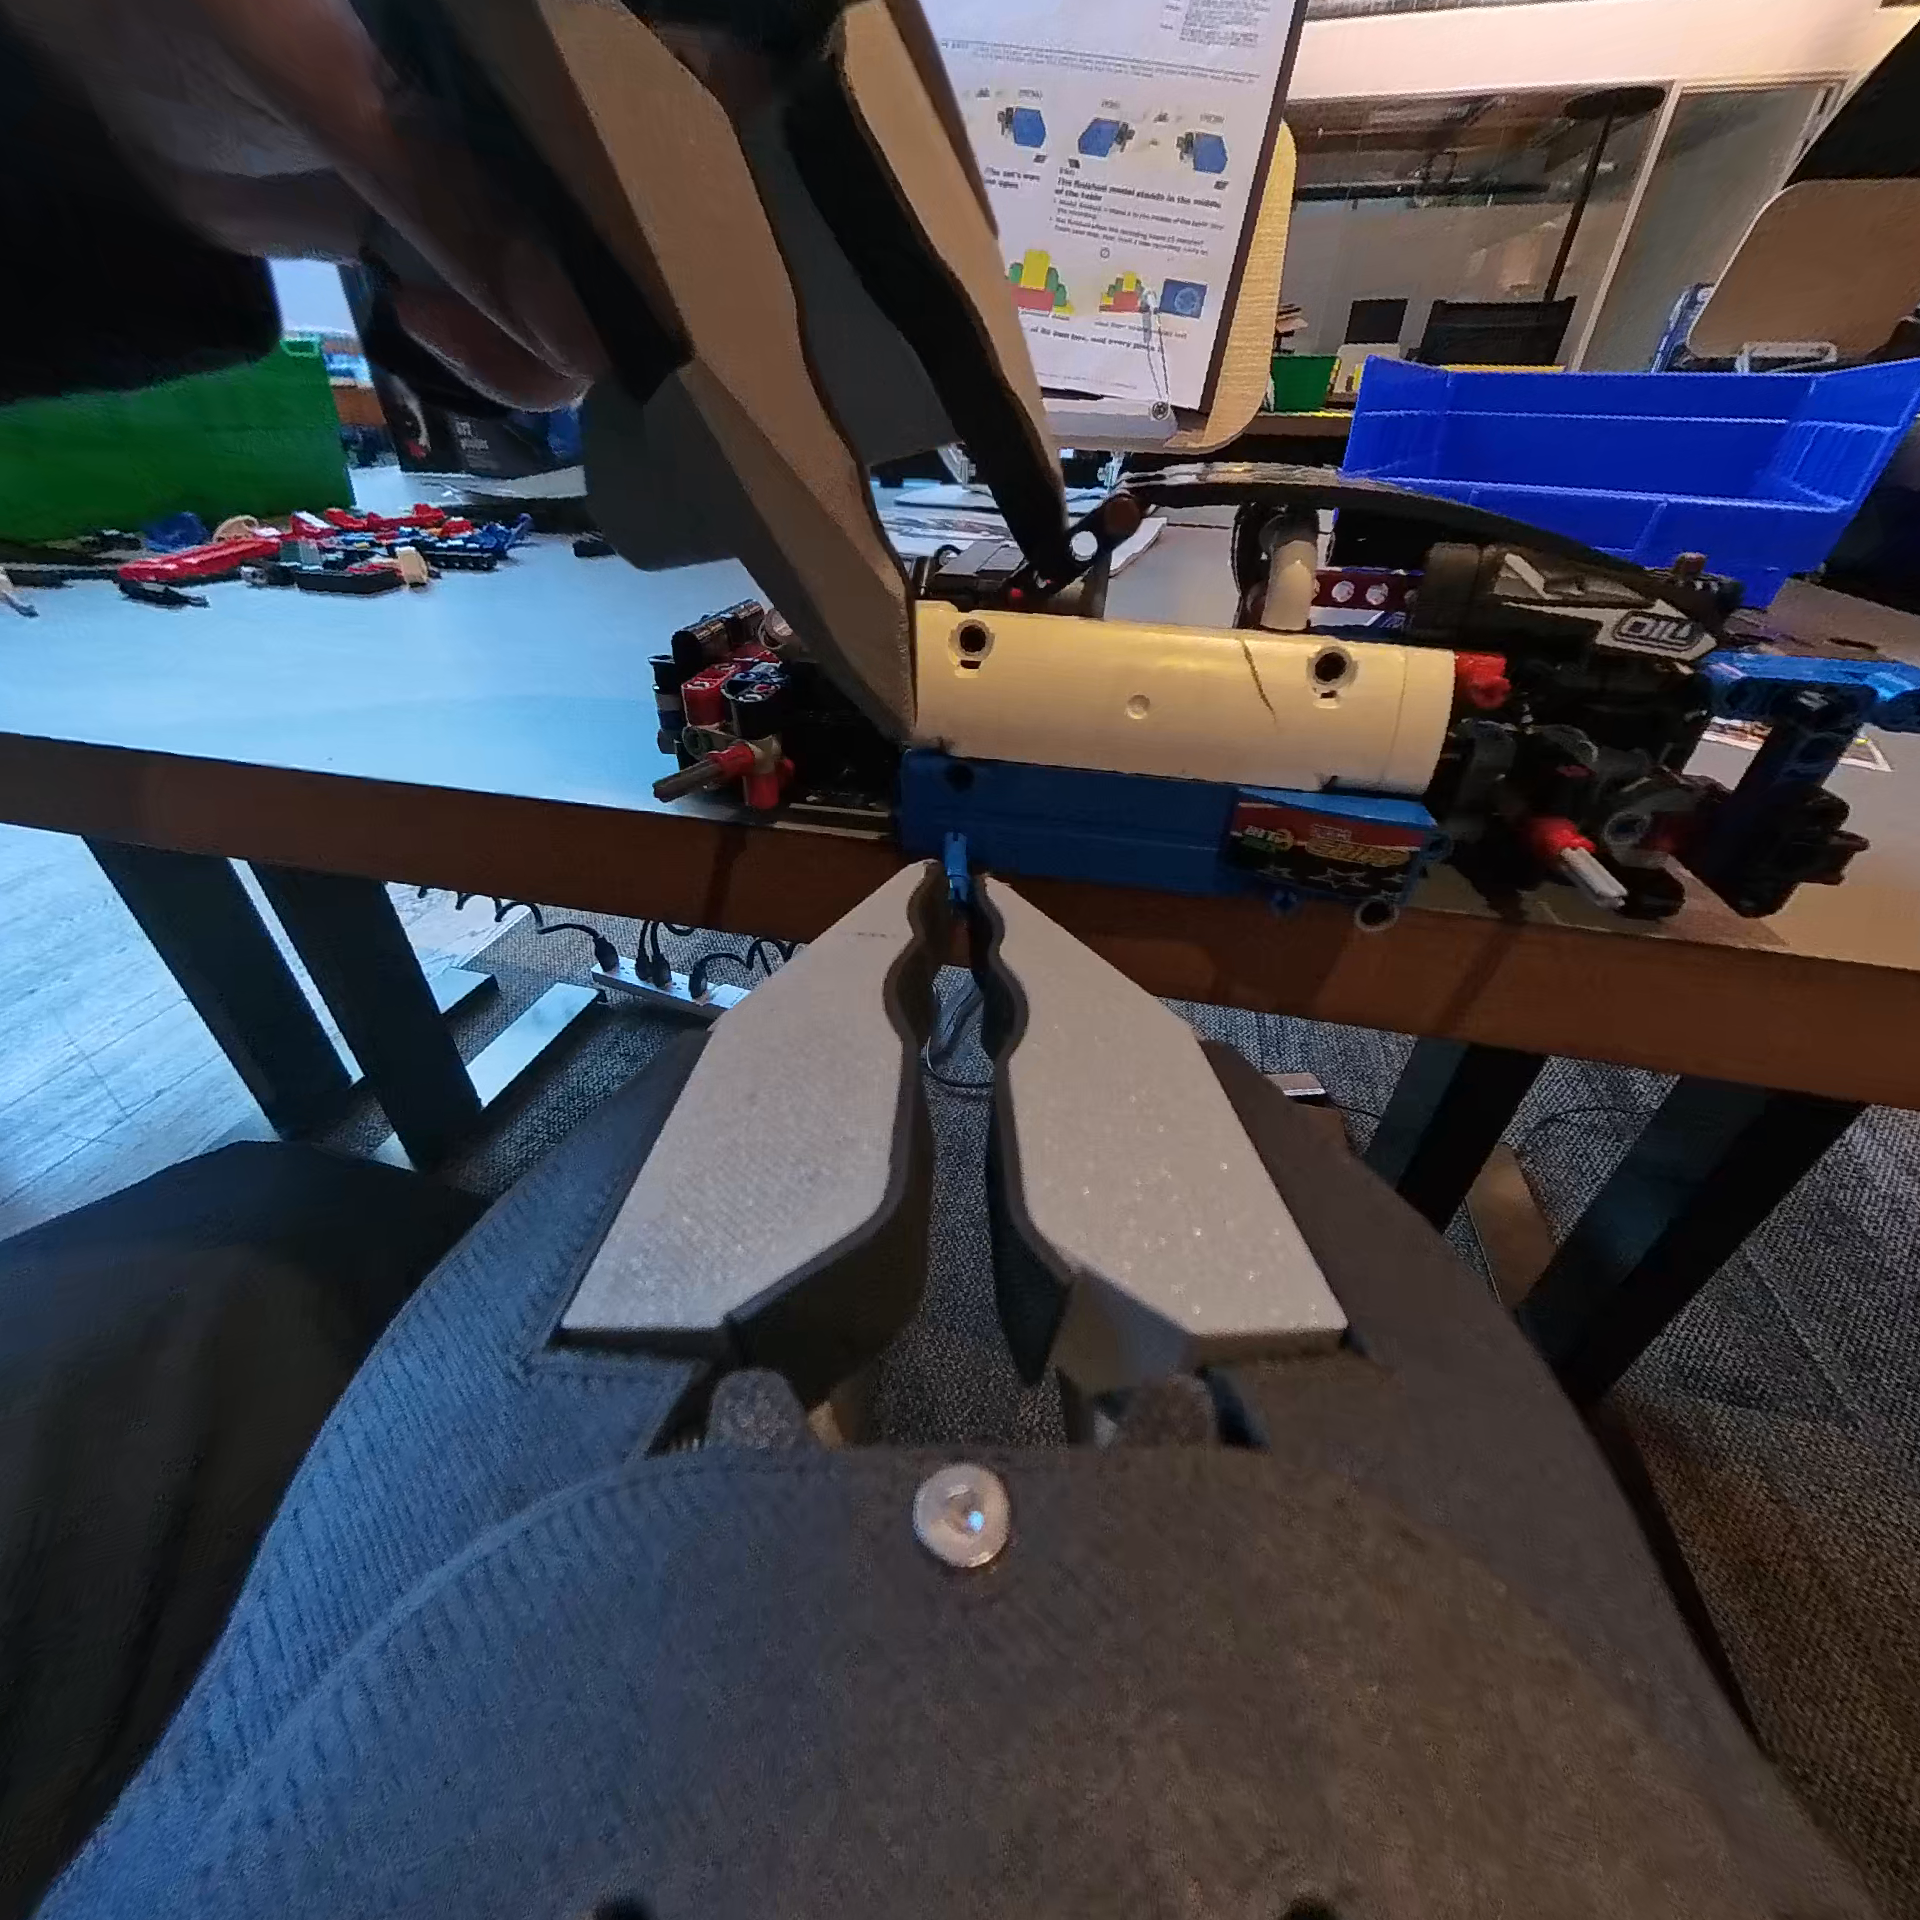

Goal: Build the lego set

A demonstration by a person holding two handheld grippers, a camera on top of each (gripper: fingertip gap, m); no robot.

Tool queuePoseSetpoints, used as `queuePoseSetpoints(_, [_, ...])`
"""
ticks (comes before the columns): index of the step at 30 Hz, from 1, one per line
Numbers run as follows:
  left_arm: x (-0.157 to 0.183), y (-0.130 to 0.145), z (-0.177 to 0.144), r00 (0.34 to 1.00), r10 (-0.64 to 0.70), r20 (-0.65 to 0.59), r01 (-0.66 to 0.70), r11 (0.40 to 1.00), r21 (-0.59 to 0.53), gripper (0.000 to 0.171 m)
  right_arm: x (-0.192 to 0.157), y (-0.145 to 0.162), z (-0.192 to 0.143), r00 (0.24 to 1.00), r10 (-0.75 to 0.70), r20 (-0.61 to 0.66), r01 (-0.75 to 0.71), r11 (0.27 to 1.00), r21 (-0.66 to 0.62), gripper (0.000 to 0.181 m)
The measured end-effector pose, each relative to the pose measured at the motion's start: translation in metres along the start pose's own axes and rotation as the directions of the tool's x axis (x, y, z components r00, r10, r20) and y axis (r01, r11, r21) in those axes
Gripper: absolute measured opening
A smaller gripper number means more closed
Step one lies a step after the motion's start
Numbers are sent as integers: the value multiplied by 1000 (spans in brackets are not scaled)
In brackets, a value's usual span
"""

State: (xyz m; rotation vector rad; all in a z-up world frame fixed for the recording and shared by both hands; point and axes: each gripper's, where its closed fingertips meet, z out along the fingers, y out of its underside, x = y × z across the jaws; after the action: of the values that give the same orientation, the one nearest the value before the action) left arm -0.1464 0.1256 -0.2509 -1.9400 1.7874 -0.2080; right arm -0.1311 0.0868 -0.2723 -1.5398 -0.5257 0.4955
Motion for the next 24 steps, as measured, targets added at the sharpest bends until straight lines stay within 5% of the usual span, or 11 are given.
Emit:
queuePoseSetpoints(7, [2,-2,-1,999,32,-11,-32,999,-37,61,-1,-1,0,1000,-5,2,5,1000,1,1])
queuePoseSetpoints(14, [-15,4,-16,992,-118,36,119,992,-30,92,0,-3,-1,1000,-4,6,4,1000,6,1])
queuePoseSetpoints(24, [-10,14,3,985,-170,-10,168,982,-91,84,-1,-2,-1,1000,-10,4,10,1000,6,2])
